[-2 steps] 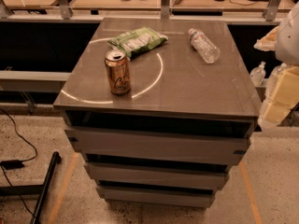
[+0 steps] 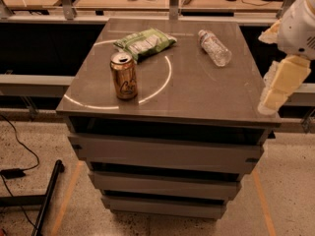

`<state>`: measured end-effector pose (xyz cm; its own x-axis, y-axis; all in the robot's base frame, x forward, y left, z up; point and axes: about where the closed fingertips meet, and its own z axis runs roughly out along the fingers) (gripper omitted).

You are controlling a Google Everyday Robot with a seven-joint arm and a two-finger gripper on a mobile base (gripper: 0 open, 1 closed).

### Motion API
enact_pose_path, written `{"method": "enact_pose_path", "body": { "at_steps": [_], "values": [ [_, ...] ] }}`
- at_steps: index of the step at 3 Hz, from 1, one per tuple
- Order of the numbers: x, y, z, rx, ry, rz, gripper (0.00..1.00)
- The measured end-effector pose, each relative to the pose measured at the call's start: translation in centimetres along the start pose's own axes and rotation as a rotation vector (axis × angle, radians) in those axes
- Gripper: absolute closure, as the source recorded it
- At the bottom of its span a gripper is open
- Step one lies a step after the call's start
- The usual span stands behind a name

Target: Pick green jalapeno chip bag

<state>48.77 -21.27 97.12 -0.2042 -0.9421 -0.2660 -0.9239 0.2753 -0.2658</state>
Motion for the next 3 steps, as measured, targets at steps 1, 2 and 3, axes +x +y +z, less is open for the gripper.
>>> {"method": "enact_pose_path", "body": {
  "at_steps": [1,2,3],
  "values": [
    [-4.0,-5.9,2.5,0.037,-0.073,-0.071,0.00],
    [-6.8,-9.5,4.3,0.068,-0.125,-0.119,0.00],
    [-10.2,-12.6,6.0,0.111,-0.185,-0.145,0.00]
  ]
}}
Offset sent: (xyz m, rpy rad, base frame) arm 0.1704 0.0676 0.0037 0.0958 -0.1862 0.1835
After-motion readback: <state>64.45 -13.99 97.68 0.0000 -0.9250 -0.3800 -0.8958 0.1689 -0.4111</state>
